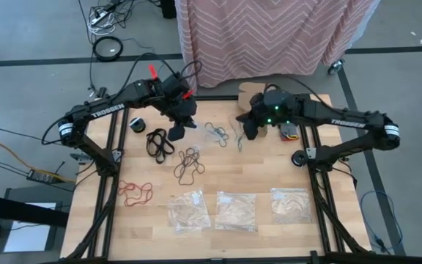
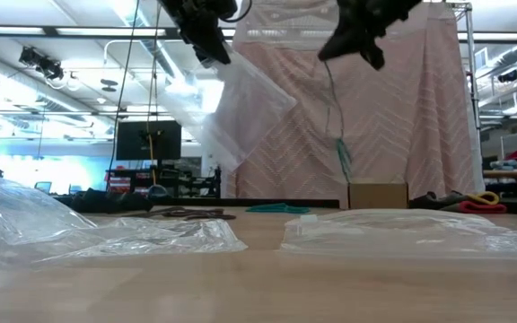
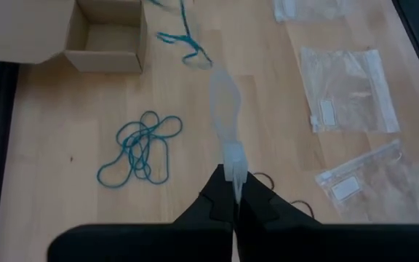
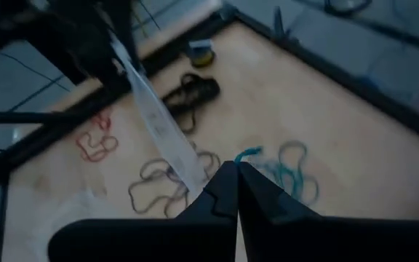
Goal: Sort rubber bands
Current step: Put the blue rubber band into the top transparent zip bag
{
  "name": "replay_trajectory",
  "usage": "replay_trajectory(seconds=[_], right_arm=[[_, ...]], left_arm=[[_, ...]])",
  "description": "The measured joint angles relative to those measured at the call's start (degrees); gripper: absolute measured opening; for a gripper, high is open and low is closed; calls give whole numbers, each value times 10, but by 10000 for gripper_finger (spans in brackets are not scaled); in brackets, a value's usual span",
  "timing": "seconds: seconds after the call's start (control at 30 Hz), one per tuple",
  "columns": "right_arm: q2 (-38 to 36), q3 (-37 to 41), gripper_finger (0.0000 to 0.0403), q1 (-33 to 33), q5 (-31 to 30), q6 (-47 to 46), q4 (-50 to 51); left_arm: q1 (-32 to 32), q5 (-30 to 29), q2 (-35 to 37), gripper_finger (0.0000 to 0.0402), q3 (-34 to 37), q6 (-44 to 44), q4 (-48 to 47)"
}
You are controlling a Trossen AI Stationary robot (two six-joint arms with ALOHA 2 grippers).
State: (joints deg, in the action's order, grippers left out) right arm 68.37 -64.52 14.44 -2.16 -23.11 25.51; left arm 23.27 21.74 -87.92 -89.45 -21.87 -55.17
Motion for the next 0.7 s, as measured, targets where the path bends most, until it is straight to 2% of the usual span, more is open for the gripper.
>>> replay_trajectory(seconds=[0.33, 0.53, 0.6, 0.7], right_arm=[[0, -79, 0, -5, 0, 51, 2], [15, -101, 0, -32, -43, 54, 95], [25, -102, 0, -41, -20, 55, 88], [34, -103, 0, -54, 54, 77, 24]], left_arm=[[0, 9, -7, 0, 11, 5, 15], [0, 10, -7, 0, 25, 10, 13], [0, 10, -7, 0, 26, 11, 13], [0, 10, -7, 0, 26, 11, 18]])
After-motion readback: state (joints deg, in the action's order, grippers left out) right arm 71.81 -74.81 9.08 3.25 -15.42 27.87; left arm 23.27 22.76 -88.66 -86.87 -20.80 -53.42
